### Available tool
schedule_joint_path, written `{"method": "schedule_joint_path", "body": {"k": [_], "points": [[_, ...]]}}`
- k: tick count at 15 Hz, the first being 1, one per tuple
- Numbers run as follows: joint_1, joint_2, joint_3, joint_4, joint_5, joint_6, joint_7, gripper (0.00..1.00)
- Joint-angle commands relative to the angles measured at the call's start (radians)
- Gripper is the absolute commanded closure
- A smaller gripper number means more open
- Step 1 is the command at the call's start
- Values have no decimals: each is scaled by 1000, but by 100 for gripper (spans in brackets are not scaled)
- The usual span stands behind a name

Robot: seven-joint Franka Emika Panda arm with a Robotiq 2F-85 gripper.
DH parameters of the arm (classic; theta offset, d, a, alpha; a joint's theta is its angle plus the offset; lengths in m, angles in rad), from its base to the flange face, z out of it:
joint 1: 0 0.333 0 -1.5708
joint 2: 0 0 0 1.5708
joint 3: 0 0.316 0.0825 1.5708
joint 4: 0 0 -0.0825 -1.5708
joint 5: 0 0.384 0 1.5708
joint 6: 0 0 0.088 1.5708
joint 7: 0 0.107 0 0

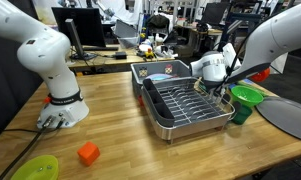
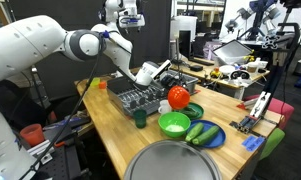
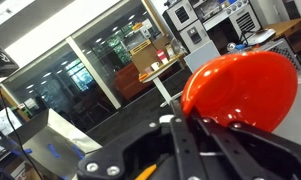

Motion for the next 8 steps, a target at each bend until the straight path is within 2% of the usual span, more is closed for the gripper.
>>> {"method": "schedule_joint_path", "body": {"k": [1, 8], "points": [[5, 18, -2, 14, -27, -47, -16, 98], [24, 61, -8, 28, -89, -136, -59, 98]]}}
